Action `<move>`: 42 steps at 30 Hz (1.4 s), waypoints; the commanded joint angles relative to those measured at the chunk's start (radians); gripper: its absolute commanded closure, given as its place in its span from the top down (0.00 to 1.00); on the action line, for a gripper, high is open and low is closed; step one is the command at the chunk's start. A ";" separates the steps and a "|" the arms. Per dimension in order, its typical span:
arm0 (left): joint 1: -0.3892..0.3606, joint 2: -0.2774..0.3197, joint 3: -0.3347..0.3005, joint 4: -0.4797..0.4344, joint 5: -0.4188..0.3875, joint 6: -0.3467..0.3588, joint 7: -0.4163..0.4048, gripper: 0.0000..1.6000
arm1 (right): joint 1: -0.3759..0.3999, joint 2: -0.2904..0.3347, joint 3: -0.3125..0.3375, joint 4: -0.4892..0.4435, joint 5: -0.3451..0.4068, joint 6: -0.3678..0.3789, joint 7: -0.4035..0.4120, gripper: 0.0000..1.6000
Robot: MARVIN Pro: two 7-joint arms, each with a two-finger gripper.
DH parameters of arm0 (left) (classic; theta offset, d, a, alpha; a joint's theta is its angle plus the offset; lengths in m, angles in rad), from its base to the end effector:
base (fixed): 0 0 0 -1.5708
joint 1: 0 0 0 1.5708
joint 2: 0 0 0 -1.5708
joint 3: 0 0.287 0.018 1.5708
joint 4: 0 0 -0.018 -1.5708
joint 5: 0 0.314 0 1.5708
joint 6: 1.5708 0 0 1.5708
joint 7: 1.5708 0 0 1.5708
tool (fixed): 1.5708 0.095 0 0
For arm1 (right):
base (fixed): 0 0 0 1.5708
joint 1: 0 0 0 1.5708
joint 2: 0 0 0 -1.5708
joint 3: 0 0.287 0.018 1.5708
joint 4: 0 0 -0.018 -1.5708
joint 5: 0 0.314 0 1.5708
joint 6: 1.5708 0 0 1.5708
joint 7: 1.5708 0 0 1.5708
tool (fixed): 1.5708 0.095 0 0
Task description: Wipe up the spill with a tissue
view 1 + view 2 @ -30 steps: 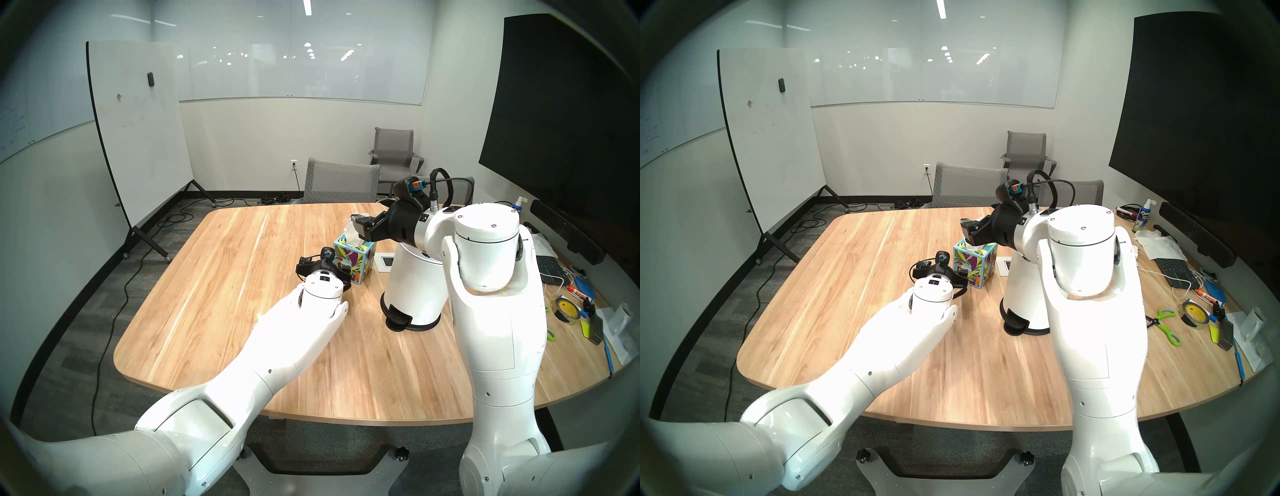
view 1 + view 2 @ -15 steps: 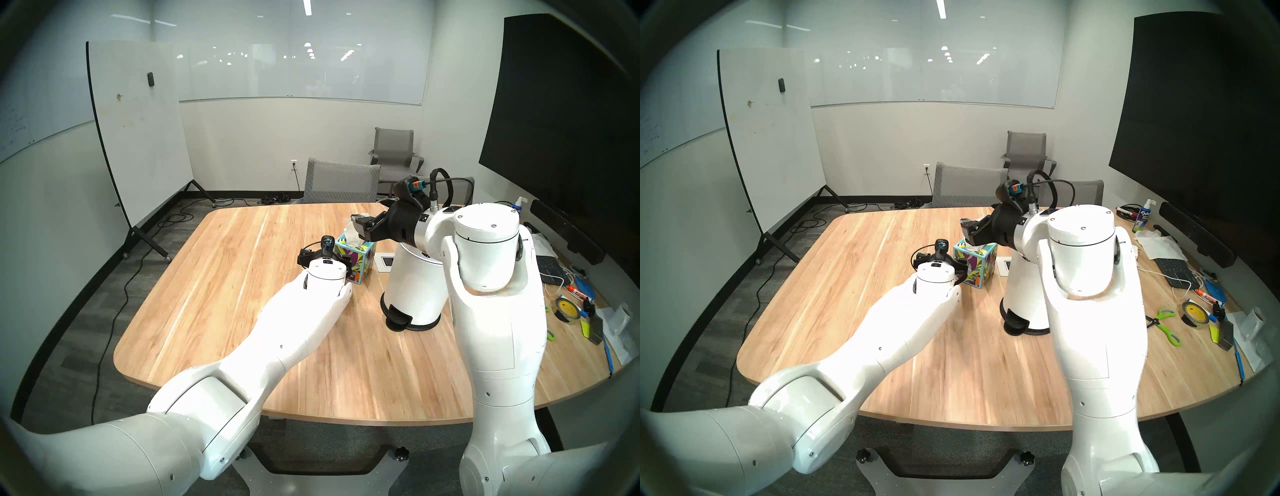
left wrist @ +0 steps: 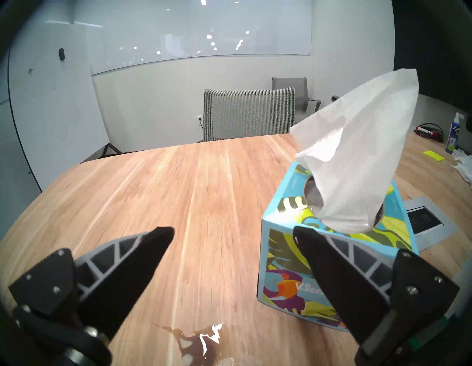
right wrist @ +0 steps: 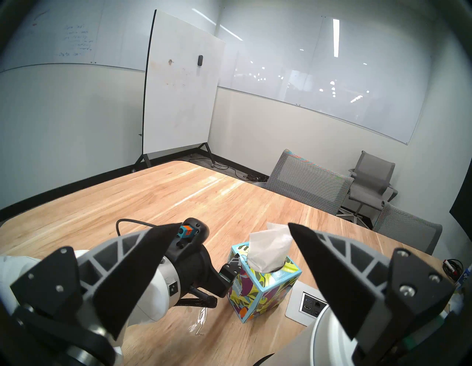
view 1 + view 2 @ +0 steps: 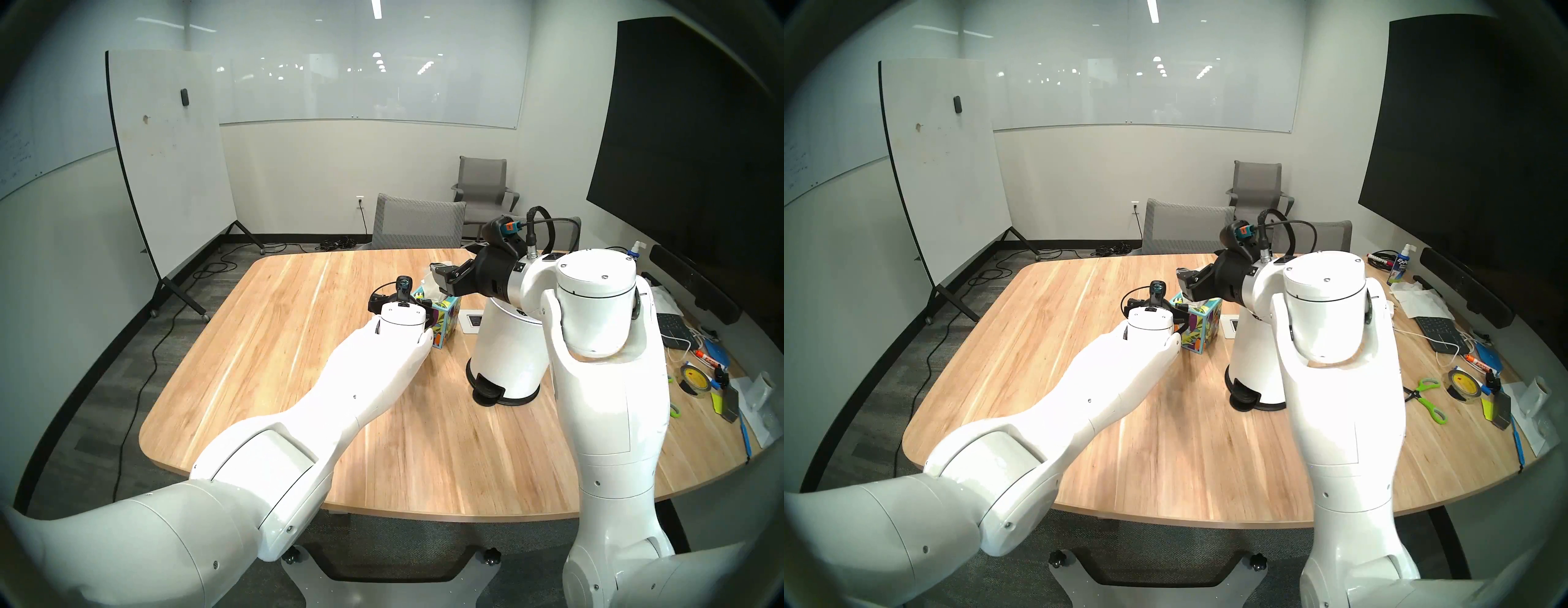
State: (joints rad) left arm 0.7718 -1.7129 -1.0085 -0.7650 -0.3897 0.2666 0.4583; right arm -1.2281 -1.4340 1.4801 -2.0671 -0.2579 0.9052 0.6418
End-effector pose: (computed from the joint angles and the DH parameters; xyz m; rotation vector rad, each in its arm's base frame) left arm 0.5827 -0.1945 -0.2459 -2.5251 0.1121 -1.8355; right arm 0.4198 0.0466 -0.0656 -2.2118 -0.8098 -1.8863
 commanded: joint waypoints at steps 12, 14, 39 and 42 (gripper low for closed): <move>-0.144 -0.087 -0.019 0.108 0.005 -0.082 -0.029 1.00 | 0.011 -0.001 0.000 -0.015 0.001 -0.002 0.000 1.00; -0.150 -0.096 -0.019 0.124 0.007 -0.092 -0.032 1.00 | 0.011 -0.001 0.000 -0.015 0.001 -0.002 0.000 1.00; -0.219 -0.140 -0.031 0.260 0.027 -0.207 -0.084 1.00 | 0.011 -0.001 0.000 -0.016 0.000 -0.002 0.001 1.00; -0.211 -0.140 -0.024 0.251 0.038 -0.220 -0.085 1.00 | 0.011 -0.001 0.000 -0.016 0.000 -0.002 0.001 1.00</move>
State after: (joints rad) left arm 0.5937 -1.8314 -1.0466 -0.4863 -0.3684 0.0908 0.3711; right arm -1.2282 -1.4340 1.4806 -2.0672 -0.2579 0.9054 0.6418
